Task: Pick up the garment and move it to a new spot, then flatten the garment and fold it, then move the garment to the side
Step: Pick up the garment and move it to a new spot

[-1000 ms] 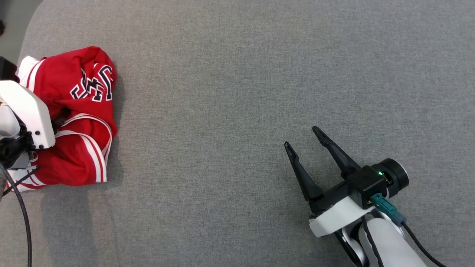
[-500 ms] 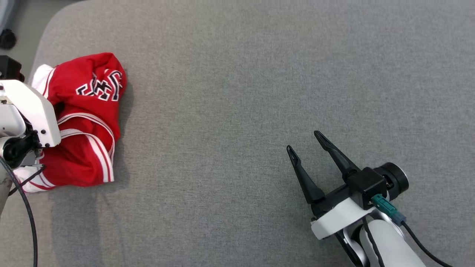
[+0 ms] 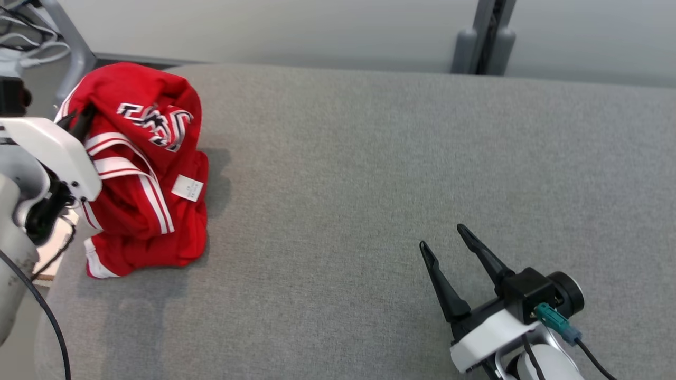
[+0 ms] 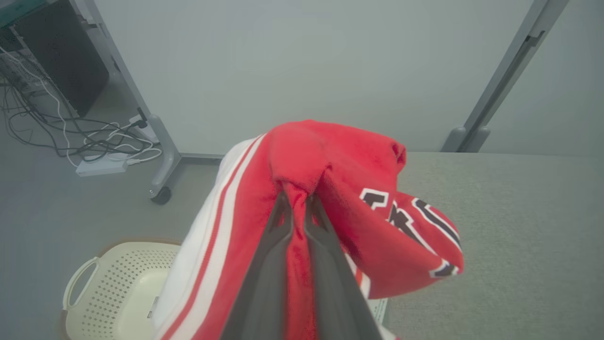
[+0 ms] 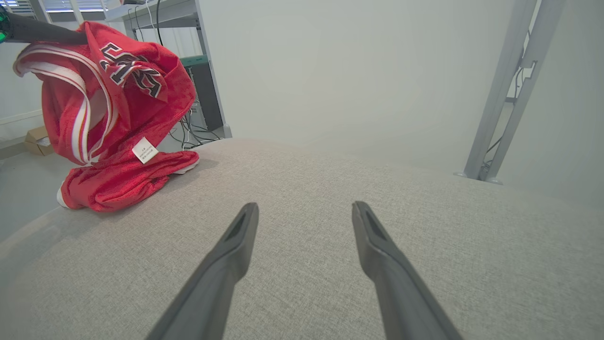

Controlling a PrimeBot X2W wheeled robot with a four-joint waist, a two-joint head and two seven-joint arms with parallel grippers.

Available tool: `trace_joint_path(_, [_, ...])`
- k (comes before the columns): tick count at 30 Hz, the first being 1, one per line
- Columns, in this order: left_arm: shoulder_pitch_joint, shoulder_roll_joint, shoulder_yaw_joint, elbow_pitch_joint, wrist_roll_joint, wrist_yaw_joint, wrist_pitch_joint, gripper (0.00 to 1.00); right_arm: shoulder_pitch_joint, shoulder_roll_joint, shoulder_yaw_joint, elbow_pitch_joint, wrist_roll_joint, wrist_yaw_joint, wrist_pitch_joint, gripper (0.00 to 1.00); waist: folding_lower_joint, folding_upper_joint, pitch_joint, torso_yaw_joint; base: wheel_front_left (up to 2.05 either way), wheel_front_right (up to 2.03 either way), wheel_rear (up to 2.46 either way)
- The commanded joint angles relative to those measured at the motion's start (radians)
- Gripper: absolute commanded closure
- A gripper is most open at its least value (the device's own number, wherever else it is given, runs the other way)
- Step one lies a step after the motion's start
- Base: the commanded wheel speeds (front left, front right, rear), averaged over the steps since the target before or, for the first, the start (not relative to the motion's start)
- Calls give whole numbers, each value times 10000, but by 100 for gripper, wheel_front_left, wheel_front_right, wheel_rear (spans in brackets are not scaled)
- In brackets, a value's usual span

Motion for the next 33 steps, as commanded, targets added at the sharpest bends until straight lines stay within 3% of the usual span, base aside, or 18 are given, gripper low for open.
trace_joint_path(1, [198, -27, -113, -327, 10, -11, -466, 100, 227, -74, -14, 18, 111, -3, -112, 0, 0, 0, -551, 237, 0, 0, 0])
trace_joint_path(8, [237, 49, -47, -937, 92, -9, -2545, 100, 786, -74, -111, -105, 524, -3, -107, 0, 0, 0, -1452, 361, 0, 0, 0])
trace_joint_path(11, [194, -33, 84, -974, 227, -2, -2882, 100, 861, -76, -188, -212, 634, -3, -99, 0, 0, 0, -1566, 355, 0, 0, 0])
trace_joint_path(14, [216, -221, 555, -1325, 442, 83, -3077, 100, 984, -77, -283, -347, 681, -3, -98, 0, 0, 0, -1660, 342, 0, 0, 0])
trace_joint_path(17, [389, -359, 1857, -2366, 1059, 279, -3095, 100, 966, -79, -546, -461, 656, -3, -99, 0, 0, 0, -1700, 285, 0, 0, 0])
trace_joint_path(21, [1424, -827, 3615, -4040, 2337, 540, -3079, 100, 849, -77, -1098, -645, 474, -3, -81, 0, 0, 0, -1690, 78, 0, 0, 0])
trace_joint_path(25, [2460, -1530, 4938, -5406, 3539, 518, -3081, 100, 804, -71, -1589, -730, 224, -3, -81, 0, 0, 0, -1694, -248, 0, 0, 0])
trace_joint_path(33, [3846, -3189, 5964, -6533, 4752, 151, -3083, 100, 981, -73, -2218, -824, -58, -3, -82, 0, 0, 0, -1829, -1173, 0, 0, 0])
